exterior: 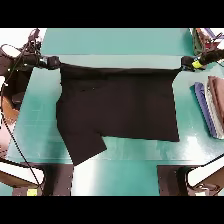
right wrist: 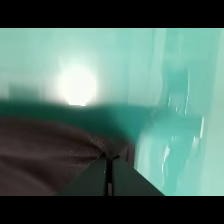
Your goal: Fold the shirts.
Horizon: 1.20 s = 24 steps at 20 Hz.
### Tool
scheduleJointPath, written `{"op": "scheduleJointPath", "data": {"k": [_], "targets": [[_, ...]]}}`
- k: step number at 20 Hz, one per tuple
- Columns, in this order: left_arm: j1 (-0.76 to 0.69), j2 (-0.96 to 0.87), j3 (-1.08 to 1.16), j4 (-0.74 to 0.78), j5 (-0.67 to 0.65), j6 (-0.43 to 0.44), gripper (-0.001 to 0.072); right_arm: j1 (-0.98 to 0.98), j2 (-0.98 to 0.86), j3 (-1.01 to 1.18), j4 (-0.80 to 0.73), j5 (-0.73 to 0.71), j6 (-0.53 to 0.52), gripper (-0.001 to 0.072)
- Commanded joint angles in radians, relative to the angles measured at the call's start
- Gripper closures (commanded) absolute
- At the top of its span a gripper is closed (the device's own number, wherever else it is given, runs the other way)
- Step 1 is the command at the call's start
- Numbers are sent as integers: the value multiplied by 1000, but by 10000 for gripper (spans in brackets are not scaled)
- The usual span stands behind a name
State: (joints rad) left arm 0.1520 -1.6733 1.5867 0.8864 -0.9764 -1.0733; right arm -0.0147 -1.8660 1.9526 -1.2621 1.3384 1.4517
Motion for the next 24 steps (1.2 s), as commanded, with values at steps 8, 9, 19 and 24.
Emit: {"op": "scheduleJointPath", "data": {"k": [8, 9, 19, 24], "targets": [[2, -5, -163, 177, -142, -78, 672, 60, 113, -393, 6, -72, -28, 701], [2, -4, -163, 182, -145, -122, 453, 71, 118, -403, 6, -63, -27, 695], [140, 343, -421, 263, -327, -240, 227, -39, 436, -618, 6, 35, -20, 352], [117, 649, -868, 248, -307, -304, 227, -74, 613, -813, 14, -64, -21, 351]]}}
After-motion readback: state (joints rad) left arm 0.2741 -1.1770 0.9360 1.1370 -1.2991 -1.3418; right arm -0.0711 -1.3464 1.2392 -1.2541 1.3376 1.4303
